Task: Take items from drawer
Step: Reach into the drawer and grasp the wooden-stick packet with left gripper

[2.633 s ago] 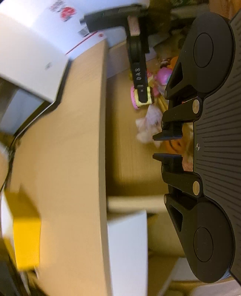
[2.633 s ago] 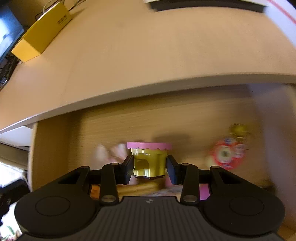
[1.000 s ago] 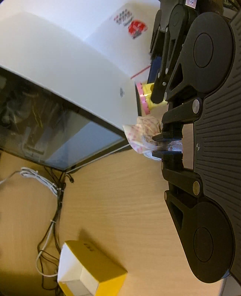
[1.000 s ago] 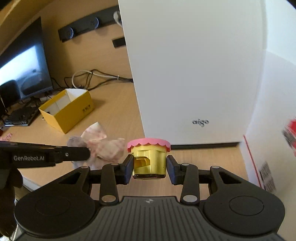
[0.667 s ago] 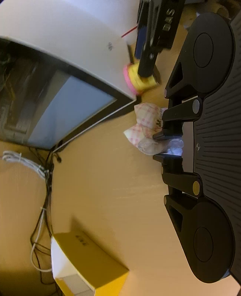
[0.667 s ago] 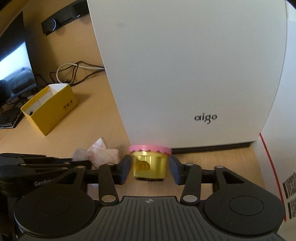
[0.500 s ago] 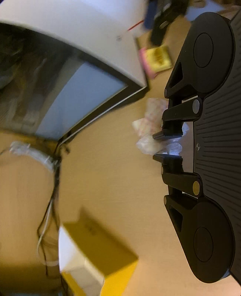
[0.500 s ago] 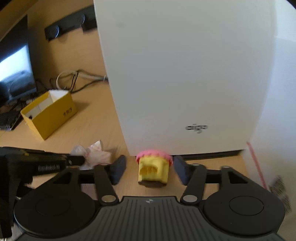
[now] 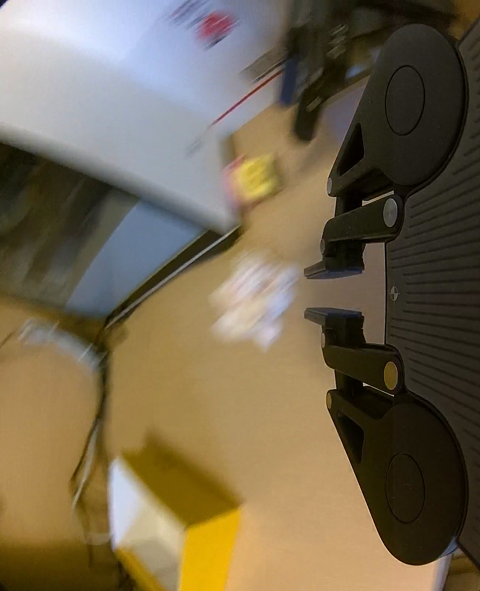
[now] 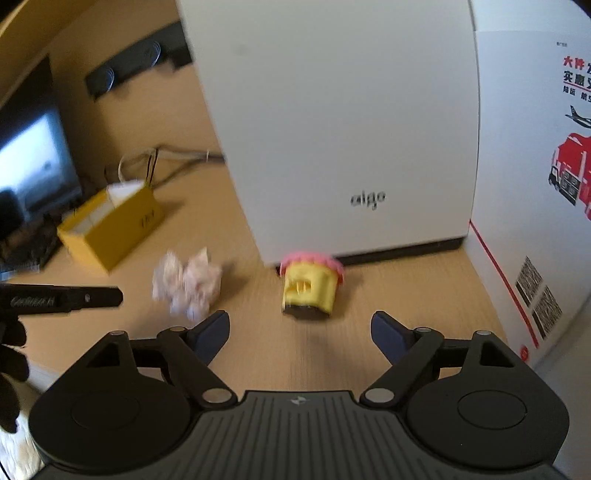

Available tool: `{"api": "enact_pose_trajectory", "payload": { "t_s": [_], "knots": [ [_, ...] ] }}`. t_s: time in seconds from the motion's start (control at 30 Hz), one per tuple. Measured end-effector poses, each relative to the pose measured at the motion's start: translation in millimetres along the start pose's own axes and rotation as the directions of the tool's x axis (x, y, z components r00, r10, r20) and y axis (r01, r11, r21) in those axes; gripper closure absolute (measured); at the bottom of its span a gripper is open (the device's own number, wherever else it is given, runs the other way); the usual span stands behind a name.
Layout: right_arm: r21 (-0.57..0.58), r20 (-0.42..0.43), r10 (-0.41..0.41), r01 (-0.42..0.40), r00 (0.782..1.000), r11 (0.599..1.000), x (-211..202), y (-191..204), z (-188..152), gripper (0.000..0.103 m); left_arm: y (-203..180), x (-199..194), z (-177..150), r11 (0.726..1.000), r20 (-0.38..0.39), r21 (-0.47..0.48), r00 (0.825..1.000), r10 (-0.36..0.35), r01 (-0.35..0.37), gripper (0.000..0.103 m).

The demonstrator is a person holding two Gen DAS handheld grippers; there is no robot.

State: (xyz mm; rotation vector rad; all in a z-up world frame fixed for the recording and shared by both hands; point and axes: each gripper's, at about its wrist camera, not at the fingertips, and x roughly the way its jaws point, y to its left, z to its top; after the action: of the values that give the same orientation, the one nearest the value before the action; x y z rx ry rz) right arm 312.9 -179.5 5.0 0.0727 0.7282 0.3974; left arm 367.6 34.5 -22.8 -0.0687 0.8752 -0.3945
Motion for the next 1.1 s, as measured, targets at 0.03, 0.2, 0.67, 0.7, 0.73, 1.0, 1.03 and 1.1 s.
{"api": "enact_pose_trajectory", "payload": {
  "t_s": [0.03,0.2,0.67,0.7,0.73,1.0,1.03,1.1],
  "knots": [
    [-0.014,-0.018,0.007,-0.007,1.000,1.000,-3,-1,-3,0.018,-6,2,-7,0.999,-0.036,0.018,0.999,-0.032,0.032,0.085],
    [-0.004,-0.069,0.000,0.000,0.998,1.000,-20,-8,-22,0.018,-31,29,-54,0.976,-0.327,0.160,0.941,-0.091,0.150,0.085],
    [-0.061,-0.233,0.100,-0.118,0.967,0.991,-16,-17,-77,0.019,-43,72,-105,0.878,-0.523,0.445,0.847,0.096,0.176,0.085],
    [-0.059,-0.239,0.099,-0.117,0.966,0.991,-16,-19,-80,0.019,-47,71,-102,0.882,-0.511,0.429,0.858,0.057,0.196,0.085],
    [-0.051,-0.244,0.089,-0.104,0.966,0.993,-18,-22,-82,0.019,-52,71,-99,0.889,-0.503,0.399,0.864,0.005,0.227,0.085],
    [-0.057,-0.296,-0.004,-0.013,0.955,0.998,-51,-31,-95,0.020,-87,106,-98,0.859,-0.502,0.388,0.859,-0.106,0.333,0.072],
    [-0.061,-0.300,-0.008,-0.011,0.954,0.998,-55,-31,-98,0.020,-90,112,-101,0.853,-0.511,0.406,0.855,-0.083,0.326,0.072],
    [-0.070,-0.312,-0.020,-0.002,0.950,0.998,-59,-32,-102,0.020,-92,118,-107,0.842,-0.532,0.430,0.845,-0.056,0.326,0.072]
  ]
}}
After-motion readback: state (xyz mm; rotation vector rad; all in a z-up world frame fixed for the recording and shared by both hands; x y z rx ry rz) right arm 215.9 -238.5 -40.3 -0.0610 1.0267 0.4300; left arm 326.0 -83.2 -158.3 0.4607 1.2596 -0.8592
